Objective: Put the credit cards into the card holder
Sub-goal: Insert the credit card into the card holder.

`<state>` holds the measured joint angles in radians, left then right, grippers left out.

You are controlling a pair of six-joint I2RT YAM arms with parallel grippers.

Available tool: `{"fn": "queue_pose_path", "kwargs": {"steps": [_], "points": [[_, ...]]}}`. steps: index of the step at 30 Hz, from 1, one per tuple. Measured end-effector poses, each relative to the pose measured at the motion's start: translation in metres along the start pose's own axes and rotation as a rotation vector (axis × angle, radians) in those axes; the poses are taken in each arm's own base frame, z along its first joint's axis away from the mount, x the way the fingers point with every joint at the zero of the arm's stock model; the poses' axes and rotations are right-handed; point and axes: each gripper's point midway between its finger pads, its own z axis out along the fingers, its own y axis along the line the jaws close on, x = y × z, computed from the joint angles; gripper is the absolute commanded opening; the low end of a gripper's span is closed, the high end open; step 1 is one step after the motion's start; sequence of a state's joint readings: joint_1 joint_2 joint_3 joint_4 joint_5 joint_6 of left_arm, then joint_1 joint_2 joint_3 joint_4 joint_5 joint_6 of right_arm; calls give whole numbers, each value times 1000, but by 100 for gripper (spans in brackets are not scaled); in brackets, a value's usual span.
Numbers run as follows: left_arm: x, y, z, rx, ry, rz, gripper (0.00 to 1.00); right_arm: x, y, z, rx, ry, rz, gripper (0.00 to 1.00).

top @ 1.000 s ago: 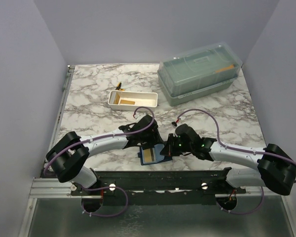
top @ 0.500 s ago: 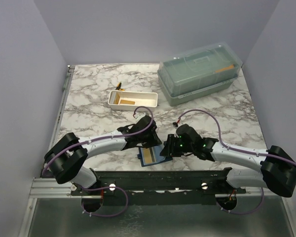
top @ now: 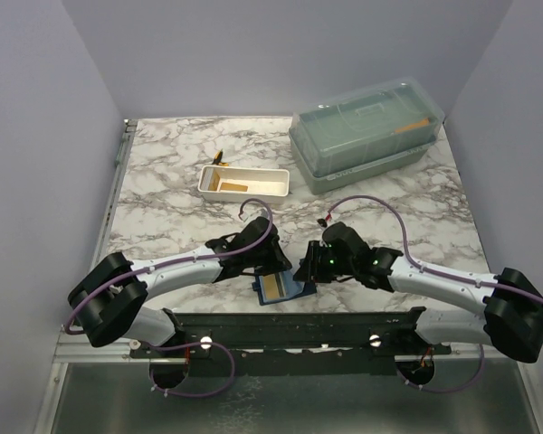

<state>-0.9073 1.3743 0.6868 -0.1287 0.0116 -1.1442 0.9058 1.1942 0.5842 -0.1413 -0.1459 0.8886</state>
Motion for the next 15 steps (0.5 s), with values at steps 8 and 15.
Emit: {"fn": "queue_pose_path", "kwargs": {"steps": [8, 15], "points": [[1, 0, -1, 6, 4, 4, 24, 4, -7, 5, 30, 21, 5, 26], [1, 0, -1, 9, 4, 5, 23, 9, -15, 11, 57, 45, 1, 28]]}}
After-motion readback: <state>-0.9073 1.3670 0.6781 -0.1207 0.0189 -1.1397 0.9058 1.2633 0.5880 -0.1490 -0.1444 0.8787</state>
